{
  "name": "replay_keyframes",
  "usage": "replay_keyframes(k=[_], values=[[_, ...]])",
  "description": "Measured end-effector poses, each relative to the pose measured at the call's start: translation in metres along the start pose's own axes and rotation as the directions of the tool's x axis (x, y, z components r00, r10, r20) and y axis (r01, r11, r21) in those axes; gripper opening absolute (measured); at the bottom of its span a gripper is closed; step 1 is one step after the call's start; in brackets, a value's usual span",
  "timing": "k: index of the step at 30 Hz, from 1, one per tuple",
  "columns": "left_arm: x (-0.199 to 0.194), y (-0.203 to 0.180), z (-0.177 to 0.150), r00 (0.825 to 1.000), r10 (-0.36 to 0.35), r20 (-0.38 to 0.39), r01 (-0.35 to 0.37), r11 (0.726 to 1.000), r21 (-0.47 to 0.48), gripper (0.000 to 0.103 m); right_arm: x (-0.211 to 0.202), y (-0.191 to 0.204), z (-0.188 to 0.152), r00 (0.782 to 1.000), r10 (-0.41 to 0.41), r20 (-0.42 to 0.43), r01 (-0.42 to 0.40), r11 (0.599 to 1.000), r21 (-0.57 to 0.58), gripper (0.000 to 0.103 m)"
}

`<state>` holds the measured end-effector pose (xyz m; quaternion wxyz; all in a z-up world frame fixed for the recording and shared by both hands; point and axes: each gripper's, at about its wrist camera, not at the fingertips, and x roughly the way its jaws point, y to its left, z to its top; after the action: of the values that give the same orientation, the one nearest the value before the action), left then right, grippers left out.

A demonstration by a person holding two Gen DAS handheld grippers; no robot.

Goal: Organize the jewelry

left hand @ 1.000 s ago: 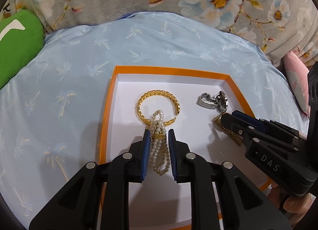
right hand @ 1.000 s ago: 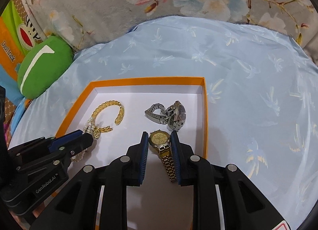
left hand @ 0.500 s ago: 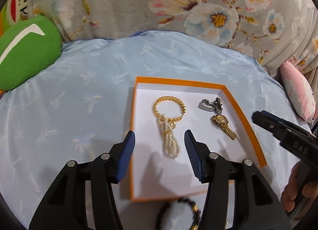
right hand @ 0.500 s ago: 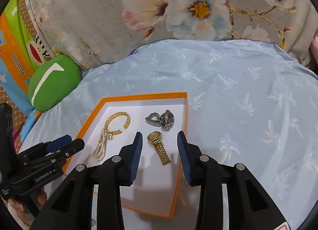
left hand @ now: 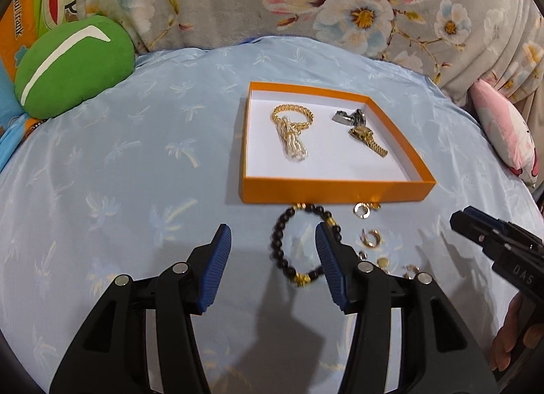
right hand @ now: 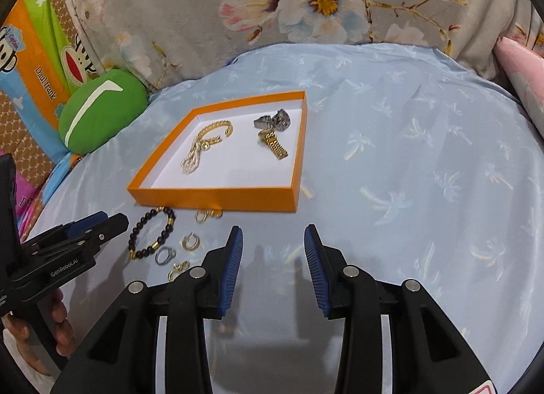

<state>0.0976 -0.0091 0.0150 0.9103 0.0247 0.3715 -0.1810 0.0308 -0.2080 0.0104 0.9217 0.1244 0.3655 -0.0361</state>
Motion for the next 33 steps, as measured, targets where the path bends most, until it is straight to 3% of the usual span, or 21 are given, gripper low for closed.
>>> replay_keyframes(k=[7,14,22,26,33], values=[[-0.001,-0.003,-0.015,0.999,0.04,-0.024,-0.04,0.999,-0.008,0.05,0.002,0.022,-0.018,0.999,0.03,-0.03,-0.031,0.999,-0.038,0.037],[-0.003,0.007,-0.018,0.999,0.022,-0.03,-0.024,0.998,-0.064,0.052,0.007,0.043,-0.024,0.998,0.045,-0.05,-0.048,0.997,-0.067,0.037],[0.01,-0.008,-0.011,0.998,-0.013,-0.063,0.012,1.0,-0.026,0.053,0.01,0.035,-0.022,0.997,0.054,-0.058,-0.055,0.998,-0.02,0.037],[0.026,-0.012,-0.003,0.995,0.012,-0.098,-0.015,0.999,-0.035,0.052,0.011,0.033,-0.022,0.997,0.058,-0.059,-0.059,0.998,-0.014,0.037],[0.027,-0.012,-0.002,0.996,0.025,-0.091,-0.027,0.999,-0.028,0.046,0.011,0.033,-0.022,0.996,0.064,-0.06,-0.065,0.998,-0.012,0.037]])
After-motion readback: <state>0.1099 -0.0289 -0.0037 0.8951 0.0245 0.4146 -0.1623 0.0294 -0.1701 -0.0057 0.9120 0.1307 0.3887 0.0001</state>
